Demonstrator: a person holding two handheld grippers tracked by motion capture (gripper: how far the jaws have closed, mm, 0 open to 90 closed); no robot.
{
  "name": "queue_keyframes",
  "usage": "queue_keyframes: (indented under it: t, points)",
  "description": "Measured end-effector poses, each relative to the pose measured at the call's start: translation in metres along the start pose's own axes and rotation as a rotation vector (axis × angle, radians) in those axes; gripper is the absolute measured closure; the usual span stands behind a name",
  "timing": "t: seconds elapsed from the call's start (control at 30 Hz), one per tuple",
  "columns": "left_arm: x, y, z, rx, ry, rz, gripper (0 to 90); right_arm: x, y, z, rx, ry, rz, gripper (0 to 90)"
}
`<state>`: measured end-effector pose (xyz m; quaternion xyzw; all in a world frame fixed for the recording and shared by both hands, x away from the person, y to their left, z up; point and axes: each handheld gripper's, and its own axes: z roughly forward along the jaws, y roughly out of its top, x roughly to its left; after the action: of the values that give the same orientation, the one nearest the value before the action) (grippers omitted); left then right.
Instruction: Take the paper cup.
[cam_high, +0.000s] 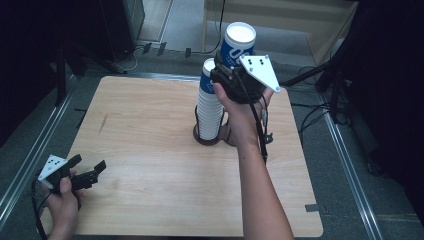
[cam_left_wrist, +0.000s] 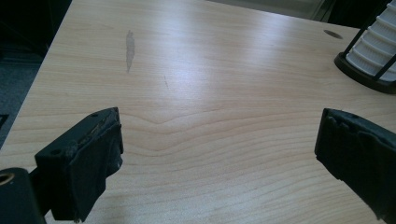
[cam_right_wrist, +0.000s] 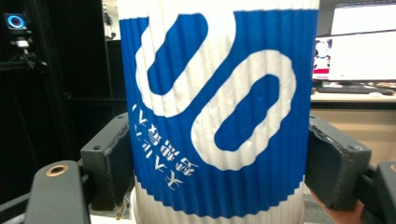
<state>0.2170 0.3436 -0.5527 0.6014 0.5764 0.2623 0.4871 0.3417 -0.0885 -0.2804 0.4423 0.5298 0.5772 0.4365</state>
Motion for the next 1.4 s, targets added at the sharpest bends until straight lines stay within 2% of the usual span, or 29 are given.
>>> queue_keyframes:
  t: [0.07, 0.3, 0.6, 0.63, 1.07, 1.4]
  points:
    - [0.0, 0.0, 0.0, 0.0, -0.001, 0.0, 1.8, -0.011, -0.003, -0.006, 0.007, -0.02, 0.004, 20.3]
    - [0.0, 0.0, 0.0, 0.0, -0.004, -0.001, 1.8, -0.029, -0.012, -0.018, 0.018, -0.05, 0.014, 20.3]
    - [0.0, 0.0, 0.0, 0.001, -0.002, 0.001, 1.8, -0.039, -0.03, -0.028, 0.048, -0.067, 0.003, 20.3]
    - [0.0, 0.0, 0.0, 0.001, -0.002, 0.002, 1.8, -0.041, -0.036, -0.03, 0.058, -0.068, -0.007, 20.3]
    - [0.0, 0.0, 0.0, 0.0, -0.001, 0.004, 1.8, -0.055, -0.067, -0.048, 0.104, -0.085, 0.022, 20.3]
    - [-0.001, 0.0, 0.0, 0.002, 0.001, 0.005, 1.8, -0.064, -0.089, -0.068, 0.124, -0.085, 0.003, 20.2]
